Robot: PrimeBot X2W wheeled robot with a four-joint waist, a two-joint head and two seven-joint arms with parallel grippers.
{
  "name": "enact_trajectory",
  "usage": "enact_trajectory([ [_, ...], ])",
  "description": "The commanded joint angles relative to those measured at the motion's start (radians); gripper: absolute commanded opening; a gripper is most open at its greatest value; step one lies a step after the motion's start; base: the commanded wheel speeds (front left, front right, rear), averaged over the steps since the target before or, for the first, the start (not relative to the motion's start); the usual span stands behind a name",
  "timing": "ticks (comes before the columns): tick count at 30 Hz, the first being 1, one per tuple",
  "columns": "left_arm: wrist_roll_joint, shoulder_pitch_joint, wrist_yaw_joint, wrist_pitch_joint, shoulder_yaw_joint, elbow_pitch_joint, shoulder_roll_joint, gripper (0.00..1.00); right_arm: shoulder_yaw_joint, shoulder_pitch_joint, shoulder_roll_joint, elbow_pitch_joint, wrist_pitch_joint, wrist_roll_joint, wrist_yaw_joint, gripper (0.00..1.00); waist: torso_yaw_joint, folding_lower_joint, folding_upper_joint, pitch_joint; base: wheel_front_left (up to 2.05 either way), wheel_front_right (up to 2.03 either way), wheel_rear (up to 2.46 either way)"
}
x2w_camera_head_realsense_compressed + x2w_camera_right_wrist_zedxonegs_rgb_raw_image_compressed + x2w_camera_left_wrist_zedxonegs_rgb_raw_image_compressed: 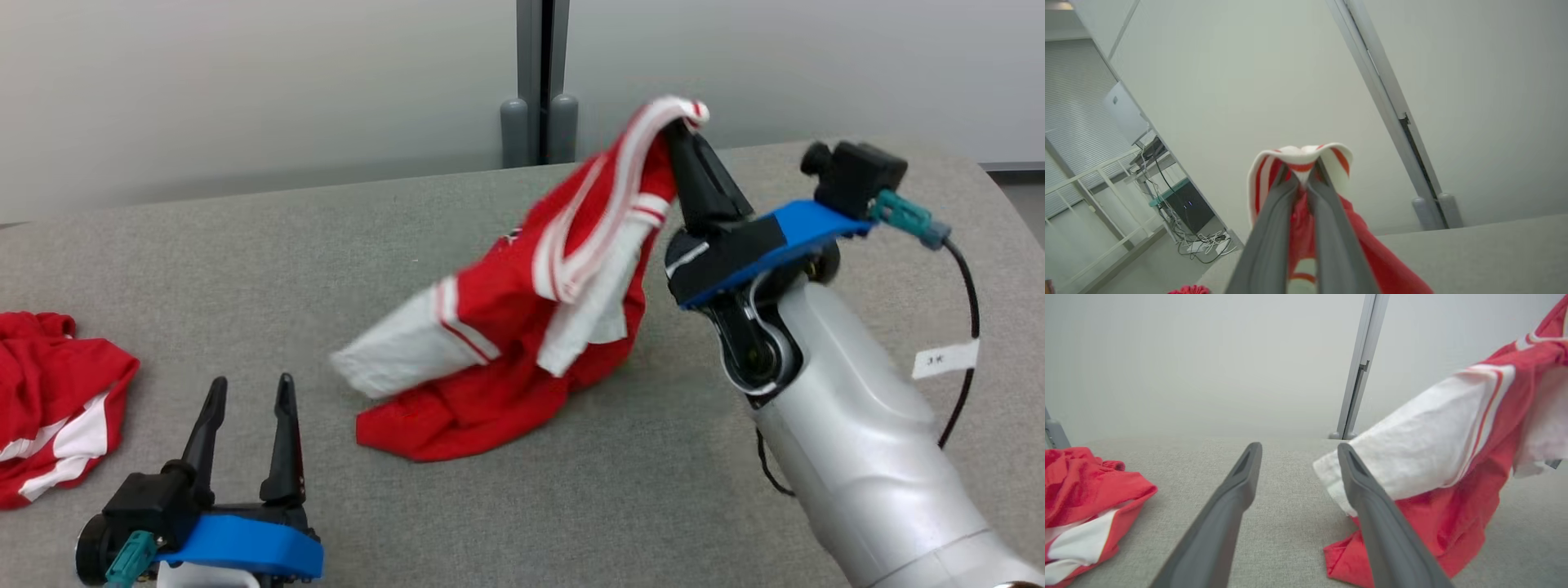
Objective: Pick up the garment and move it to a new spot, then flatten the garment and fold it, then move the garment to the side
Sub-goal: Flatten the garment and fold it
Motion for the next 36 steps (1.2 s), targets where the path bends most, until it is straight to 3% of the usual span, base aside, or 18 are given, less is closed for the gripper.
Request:
enact_trajectory([
  [1,0.004,-0.022,-0.003,-0.003,-0.007,0.0,-0.005,1.0,-0.03,0.02,-0.003,0.061,-0.007,-0.029,0.001,0.0,0.004,0.0,0.0,0.008,0.0,0.0,0.0],
  [7,0.008,-0.058,-0.021,0.004,-0.029,0.007,0.0,1.0,-0.222,0.024,-0.016,0.376,-0.02,-0.172,0.001,0.0,0.02,0.0,0.0,0.051,0.0,0.0,0.0],
  [12,0.01,-0.084,-0.031,0.003,-0.033,0.014,0.007,1.0,-0.328,0.017,-0.075,0.461,-0.022,-0.319,0.001,0.0,0.044,0.0,0.0,0.087,0.0,0.0,0.0],
  [13,0.011,-0.088,-0.032,0.002,-0.035,0.016,0.007,1.0,-0.335,0.023,-0.09,0.468,-0.022,-0.364,0.001,0.05,0.048,0.0,0.0,0.092,0.0,0.0,0.0],
  [14,0.012,-0.092,-0.034,0.001,-0.036,0.02,0.007,1.0,-0.332,0.032,-0.098,0.481,-0.022,-0.409,0.001,0.97,0.053,0.0,0.0,0.094,0.0,0.0,0.0],
  [22,0.006,-0.083,-0.036,-0.007,-0.042,0.05,-0.001,1.0,-0.28,0.045,-0.158,0.566,-0.003,-0.649,0.001,1.0,0.067,0.0,0.0,0.062,0.0,0.0,0.0],
  [27,-0.001,-0.054,-0.031,-0.011,-0.038,0.063,-0.005,1.0,-0.261,0.06,-0.18,0.552,0.037,-0.771,0.001,1.0,0.064,0.0,0.0,0.011,0.0,0.0,0.0],
  [32,-0.004,-0.027,-0.025,-0.018,-0.036,0.065,-0.011,1.0,-0.23,0.144,-0.121,0.383,0.029,-0.849,0.001,1.0,0.06,0.0,0.0,-0.029,0.0,0.0,0.0],
  [36,-0.004,-0.016,-0.024,-0.018,-0.036,0.061,-0.007,1.0,-0.129,0.279,-0.047,0.162,0.082,-0.864,0.0,1.0,0.064,0.0,0.0,-0.036,0.0,0.0,0.0],
])
